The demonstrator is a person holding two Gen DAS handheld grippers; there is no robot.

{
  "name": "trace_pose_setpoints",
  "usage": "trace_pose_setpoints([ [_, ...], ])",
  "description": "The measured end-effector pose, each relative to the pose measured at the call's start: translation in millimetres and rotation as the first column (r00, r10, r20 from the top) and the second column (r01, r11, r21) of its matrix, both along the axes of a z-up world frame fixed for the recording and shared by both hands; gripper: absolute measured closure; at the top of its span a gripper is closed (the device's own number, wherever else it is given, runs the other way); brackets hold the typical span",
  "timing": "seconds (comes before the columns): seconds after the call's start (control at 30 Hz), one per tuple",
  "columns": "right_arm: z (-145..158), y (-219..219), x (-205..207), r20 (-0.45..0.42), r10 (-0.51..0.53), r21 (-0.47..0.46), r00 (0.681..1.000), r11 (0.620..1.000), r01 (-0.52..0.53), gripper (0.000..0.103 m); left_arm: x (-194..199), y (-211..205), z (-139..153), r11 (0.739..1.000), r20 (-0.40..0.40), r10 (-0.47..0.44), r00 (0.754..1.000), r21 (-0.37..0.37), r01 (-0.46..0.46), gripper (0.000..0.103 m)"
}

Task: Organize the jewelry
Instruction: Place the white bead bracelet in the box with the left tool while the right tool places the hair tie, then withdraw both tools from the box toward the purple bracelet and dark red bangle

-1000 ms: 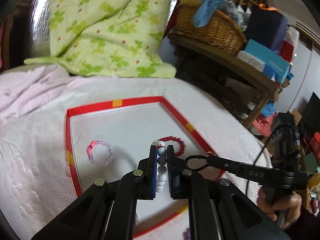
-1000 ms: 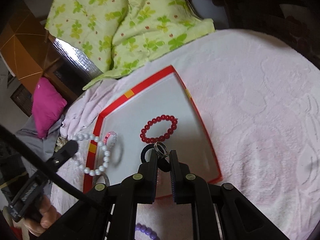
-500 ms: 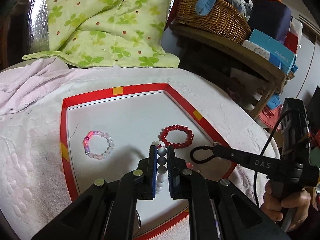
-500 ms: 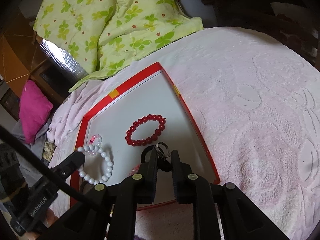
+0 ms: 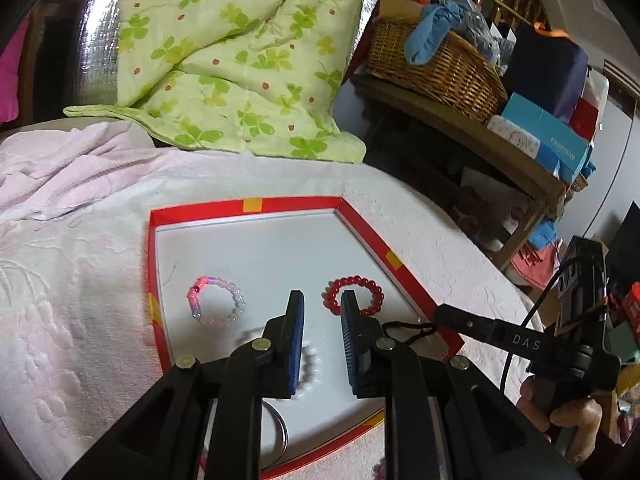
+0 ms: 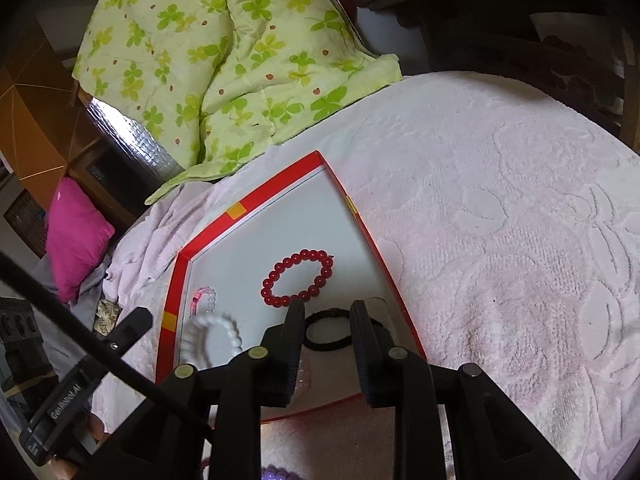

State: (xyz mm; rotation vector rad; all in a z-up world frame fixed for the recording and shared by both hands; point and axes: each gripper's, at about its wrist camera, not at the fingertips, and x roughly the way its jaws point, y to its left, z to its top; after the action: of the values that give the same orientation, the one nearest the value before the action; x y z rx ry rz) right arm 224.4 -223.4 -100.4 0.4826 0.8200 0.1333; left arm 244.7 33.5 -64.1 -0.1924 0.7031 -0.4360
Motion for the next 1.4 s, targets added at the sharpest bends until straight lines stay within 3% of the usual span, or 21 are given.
trace_pose_setpoints([
  [0.3,7.4,-0.7,-8.3,0.023,0.016,0.015,1.0,1.0,-0.016,0.077,-3.1,26.1,8.7,0.996,0.0,0.085,0.996,-0.008,-0.085,0.079],
  [0.37,9.3,-0.9,-10.1,0.027,0.023,0.017,0.999,1.0,-0.023,0.078,-6.3,31.5,10.5,0.994,0.004,0.113,0.994,0.009,-0.113,0.074],
  [0.43,10.9,-1.8,-13.1,0.031,0.027,0.019,0.999,0.999,-0.027,0.077,-10.2,35.0,12.2,0.991,0.014,0.131,0.991,0.023,-0.131,0.06],
  [0.53,13.3,-3.2,-17.6,0.034,0.035,0.025,0.999,0.999,-0.036,0.077,-18.1,36.5,16.0,0.985,0.03,0.155,0.987,0.066,-0.157,0.05],
  [0.83,21.5,-12.4,-40.7,0.054,0.058,0.027,0.997,0.998,-0.059,0.077,-52.3,24.1,16.1,0.958,0.065,0.165,0.984,0.225,-0.175,0.037],
  [1.4,9.9,-10.0,-68.7,0.004,0.139,-0.007,0.99,0.99,-0.139,0.077,-144.8,20.7,-18.0,0.925,0.009,0.172,0.985,0.343,-0.165,0.036],
])
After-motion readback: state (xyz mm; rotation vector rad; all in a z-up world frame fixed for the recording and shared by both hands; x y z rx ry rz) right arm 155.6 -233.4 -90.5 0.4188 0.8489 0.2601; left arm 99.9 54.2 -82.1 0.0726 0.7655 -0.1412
